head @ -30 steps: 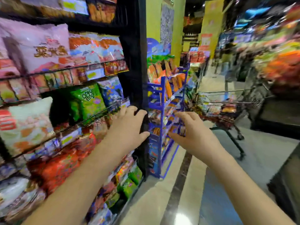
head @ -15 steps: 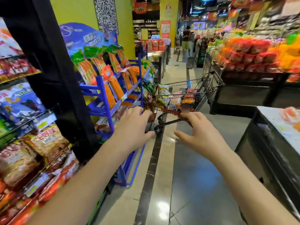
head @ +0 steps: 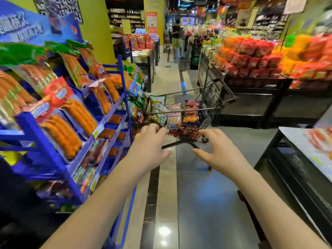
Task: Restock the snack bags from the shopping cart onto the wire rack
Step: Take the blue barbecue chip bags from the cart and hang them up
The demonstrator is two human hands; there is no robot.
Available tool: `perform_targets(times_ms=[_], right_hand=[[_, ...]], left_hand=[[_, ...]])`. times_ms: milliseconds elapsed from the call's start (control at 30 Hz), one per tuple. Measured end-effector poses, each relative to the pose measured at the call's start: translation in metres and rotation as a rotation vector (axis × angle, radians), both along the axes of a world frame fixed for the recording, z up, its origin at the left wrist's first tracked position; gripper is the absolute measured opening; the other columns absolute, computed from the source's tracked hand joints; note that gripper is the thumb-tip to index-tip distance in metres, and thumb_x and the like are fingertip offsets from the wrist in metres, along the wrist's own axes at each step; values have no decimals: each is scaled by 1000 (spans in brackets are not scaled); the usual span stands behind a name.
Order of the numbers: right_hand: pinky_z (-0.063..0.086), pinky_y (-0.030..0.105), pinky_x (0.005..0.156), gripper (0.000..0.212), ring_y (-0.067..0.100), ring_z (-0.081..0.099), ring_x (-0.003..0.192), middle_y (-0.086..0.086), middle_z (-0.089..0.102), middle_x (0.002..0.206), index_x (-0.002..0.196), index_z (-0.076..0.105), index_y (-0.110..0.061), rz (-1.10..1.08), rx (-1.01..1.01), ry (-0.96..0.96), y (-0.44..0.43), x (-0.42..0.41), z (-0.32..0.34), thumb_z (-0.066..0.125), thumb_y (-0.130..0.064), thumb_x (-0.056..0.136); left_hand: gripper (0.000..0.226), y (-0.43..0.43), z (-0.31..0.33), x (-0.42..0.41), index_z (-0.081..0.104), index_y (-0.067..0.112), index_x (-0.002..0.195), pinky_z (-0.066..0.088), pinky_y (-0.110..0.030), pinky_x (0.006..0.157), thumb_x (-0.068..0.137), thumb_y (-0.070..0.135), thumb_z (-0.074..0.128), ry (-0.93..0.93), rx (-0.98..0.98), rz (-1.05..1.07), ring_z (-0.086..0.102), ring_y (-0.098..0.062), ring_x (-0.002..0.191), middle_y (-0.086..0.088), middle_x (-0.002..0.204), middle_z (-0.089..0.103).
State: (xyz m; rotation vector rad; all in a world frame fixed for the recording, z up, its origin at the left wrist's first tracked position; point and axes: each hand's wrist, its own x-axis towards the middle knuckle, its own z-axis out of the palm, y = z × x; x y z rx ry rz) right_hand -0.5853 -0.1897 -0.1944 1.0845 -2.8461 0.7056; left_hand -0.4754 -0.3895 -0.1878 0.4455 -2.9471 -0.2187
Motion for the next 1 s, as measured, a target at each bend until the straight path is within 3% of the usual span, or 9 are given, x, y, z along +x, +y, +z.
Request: perform_targets(times_ms=[500,1000], right_hand=[[49,38,101,66,18,51,131,-5,45,147,150,41,-31,-93,6,-51,-112,-210,-19,68,-49,93],[49,36,101,66,18,53,129,-6,43,147,151,39,-28,-21,68,-145,-179,-492,-66,65,-51,95]], left_hand=[[69,-118,-17,-225,38,27,153,40,-45,110,94,51,65,-39,18,-84,36,-29,140,-5,150,40],[63,-178,-51,-504,42,21,149,42,-43,110,96,50,63,-217,29,-47,36,-31,142,-9,151,40]])
